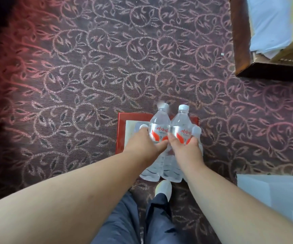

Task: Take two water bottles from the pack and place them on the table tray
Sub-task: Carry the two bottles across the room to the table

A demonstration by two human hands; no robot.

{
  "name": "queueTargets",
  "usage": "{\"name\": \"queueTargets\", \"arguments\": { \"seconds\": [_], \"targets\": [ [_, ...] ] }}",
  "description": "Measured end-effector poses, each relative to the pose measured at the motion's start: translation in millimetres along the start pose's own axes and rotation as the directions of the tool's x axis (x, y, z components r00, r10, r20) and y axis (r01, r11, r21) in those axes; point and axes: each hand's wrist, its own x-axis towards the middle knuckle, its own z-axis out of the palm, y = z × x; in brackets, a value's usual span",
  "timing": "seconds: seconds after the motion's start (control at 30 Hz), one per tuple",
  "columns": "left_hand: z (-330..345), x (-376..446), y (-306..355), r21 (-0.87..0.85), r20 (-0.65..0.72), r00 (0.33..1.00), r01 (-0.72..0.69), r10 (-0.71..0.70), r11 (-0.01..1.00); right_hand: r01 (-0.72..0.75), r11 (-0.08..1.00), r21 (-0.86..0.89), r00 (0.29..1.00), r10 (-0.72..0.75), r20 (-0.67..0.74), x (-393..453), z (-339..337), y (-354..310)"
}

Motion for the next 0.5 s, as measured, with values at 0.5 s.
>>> {"name": "queueTargets", "arguments": {
  "seconds": [0.5],
  "targets": [
    [-95, -132, 19, -0.593, -0.054, 0.978, -0.194, 0.201, 0.782, -0.001, 0.892, 0.452, 0.787, -0.278, 0.551, -109, -61, -70]
  ]
}}
